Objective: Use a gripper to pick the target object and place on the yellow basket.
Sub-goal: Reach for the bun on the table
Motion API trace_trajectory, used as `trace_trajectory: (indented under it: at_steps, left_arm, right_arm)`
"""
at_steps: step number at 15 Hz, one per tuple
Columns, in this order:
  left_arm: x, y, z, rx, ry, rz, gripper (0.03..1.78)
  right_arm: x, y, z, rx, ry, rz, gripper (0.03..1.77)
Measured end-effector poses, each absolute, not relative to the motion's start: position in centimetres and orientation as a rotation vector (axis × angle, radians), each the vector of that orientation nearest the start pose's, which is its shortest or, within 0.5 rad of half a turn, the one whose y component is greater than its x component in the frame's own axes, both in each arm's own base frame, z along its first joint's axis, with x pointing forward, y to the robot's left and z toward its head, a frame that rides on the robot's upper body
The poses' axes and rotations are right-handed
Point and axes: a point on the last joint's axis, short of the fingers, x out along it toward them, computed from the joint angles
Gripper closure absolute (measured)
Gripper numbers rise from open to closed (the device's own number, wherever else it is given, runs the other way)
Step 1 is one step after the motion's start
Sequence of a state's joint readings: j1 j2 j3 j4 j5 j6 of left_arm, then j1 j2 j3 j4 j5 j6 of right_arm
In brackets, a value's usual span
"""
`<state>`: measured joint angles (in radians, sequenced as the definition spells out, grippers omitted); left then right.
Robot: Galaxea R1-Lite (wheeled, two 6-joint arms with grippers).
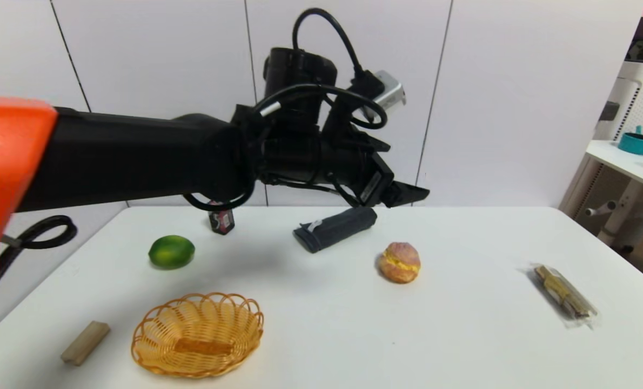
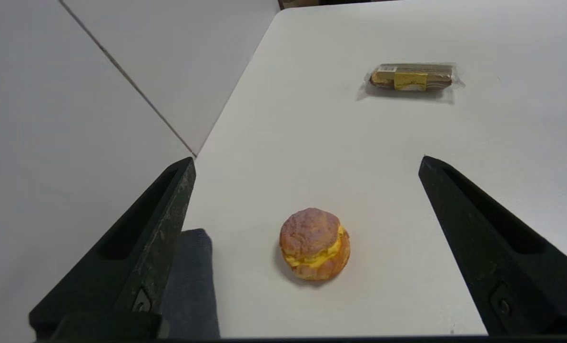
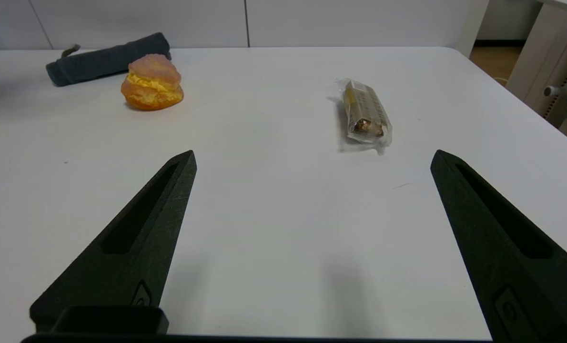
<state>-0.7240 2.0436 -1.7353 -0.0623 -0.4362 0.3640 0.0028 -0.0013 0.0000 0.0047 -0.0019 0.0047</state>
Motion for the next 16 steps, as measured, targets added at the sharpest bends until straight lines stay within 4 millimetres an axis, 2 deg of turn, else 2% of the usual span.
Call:
trace_trajectory:
  at_steps: [6, 11, 16]
  left_arm:
    - [33.2, -32.2, 21.6, 0.314, 0.113, -1.214, 0.12]
    - [34.6, -33.7, 17.0, 0.297, 0.235, -1.219, 0.12]
    - [35.8, -34.7, 13.4, 0.254, 0.305, -1.208, 0.12]
  right_arm:
    - [-2.3, 0.0, 7.5, 0.005, 0.003, 0.001, 0.1]
    - [-2.3, 0.0, 7.5, 0.005, 0.004, 0.001, 0.1]
    - [-2.3, 0.0, 7.5, 0.004, 0.004, 0.001, 0.1]
